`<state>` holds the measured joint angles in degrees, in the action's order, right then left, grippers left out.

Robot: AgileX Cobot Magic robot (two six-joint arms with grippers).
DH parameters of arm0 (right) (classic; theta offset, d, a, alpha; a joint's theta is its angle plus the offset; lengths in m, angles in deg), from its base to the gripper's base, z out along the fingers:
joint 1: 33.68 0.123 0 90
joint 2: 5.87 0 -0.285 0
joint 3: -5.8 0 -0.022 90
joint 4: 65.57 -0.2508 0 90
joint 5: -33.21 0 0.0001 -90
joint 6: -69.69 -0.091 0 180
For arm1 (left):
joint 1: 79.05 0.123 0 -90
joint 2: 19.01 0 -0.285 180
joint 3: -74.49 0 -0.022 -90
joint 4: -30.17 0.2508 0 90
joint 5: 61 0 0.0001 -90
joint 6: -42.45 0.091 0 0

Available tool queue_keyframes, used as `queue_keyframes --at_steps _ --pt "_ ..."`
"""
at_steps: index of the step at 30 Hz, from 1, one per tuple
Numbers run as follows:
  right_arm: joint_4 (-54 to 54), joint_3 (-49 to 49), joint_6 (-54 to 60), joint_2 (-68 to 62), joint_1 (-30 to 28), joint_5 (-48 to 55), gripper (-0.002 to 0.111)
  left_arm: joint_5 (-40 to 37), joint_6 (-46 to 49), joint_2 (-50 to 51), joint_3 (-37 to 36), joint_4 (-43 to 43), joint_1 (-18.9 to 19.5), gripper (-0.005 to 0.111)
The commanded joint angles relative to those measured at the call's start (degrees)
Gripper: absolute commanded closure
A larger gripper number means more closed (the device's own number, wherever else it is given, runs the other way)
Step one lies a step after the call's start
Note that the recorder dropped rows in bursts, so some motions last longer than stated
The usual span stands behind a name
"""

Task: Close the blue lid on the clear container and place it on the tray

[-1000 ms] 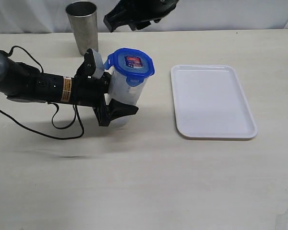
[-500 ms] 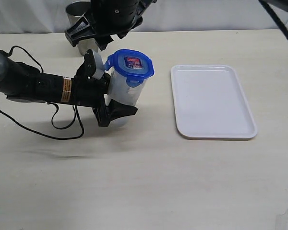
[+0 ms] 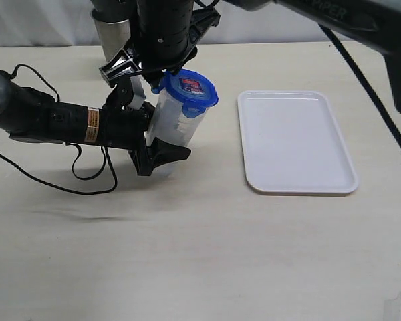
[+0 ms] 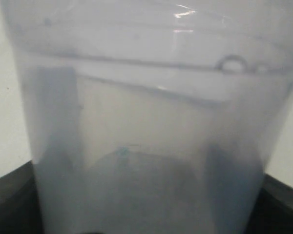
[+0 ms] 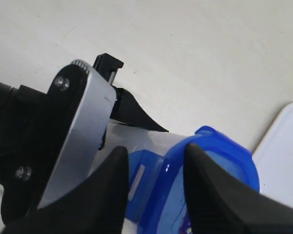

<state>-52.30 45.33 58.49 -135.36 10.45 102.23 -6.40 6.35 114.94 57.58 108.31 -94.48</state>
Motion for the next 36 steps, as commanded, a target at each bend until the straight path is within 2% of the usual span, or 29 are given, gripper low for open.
queue_keyframes --at_steps 1,20,28,36 --pt "-3.44 -0.49 1.18 -1.4 0.0 0.95 0.079 1.87 0.27 -1.03 0.01 -0.75 -0.33 0.107" --pt "2.83 -0.64 3.07 -4.77 1.99 0.95 0.079 1.03 1.34 -1.03 0.01 -2.01 0.78 0.107" --pt "3.05 -8.3 6.06 -4.77 1.99 0.95 0.079 1.03 1.58 -1.03 0.01 -2.9 0.78 0.107" --pt "2.37 -3.45 8.12 -0.11 1.99 0.95 0.077 1.52 1.72 -1.03 0.01 -3.69 0.78 0.107"
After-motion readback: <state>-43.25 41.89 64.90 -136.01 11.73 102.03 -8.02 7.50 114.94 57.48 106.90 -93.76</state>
